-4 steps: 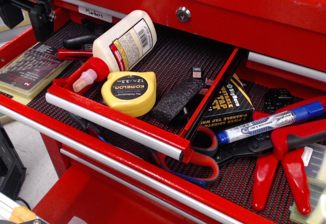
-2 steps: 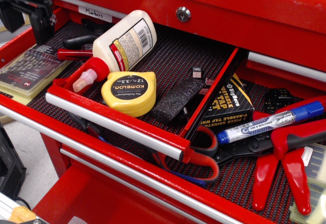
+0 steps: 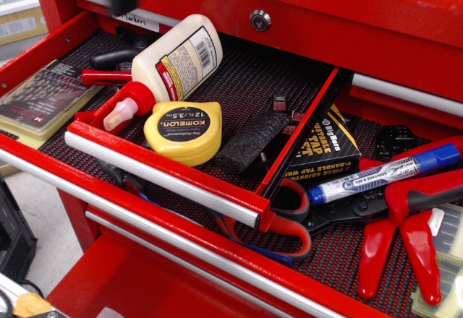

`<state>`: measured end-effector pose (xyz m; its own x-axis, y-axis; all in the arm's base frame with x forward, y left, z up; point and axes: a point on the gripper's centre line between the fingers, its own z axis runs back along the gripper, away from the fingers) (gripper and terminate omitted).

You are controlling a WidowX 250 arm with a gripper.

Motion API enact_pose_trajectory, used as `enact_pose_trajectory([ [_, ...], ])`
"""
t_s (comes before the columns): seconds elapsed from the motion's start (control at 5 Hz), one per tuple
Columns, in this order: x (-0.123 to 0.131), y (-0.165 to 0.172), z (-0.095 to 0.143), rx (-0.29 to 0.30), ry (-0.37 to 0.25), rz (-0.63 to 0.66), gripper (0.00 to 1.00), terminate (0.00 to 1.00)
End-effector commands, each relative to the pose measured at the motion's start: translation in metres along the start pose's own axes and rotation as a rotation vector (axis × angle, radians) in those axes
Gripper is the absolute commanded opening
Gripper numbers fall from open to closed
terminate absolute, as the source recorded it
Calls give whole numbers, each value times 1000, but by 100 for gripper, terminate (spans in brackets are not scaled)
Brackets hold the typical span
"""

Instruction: Pick up blue pen and put into drawer

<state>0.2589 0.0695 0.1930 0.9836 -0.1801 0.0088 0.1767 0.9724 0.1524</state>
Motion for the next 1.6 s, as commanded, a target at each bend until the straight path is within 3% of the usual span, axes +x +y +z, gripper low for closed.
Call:
enact_pose_trajectory([
  [0.0,1,-72,19,-229,-253,-195,100,0],
  [0.2,15,-120,15,-245,-308,-219,100,0],
  [0.4,17,-159,-6,-220,-391,-313,100,0],
  [0.6,24,-170,-28,-189,-433,-347,100,0],
  [0.8,39,-179,-33,-140,-358,-351,100,0],
  [1.0,47,-168,-48,-132,-349,-433,100,0],
  [1.4,59,-178,-66,-116,-389,-452,100,0],
])
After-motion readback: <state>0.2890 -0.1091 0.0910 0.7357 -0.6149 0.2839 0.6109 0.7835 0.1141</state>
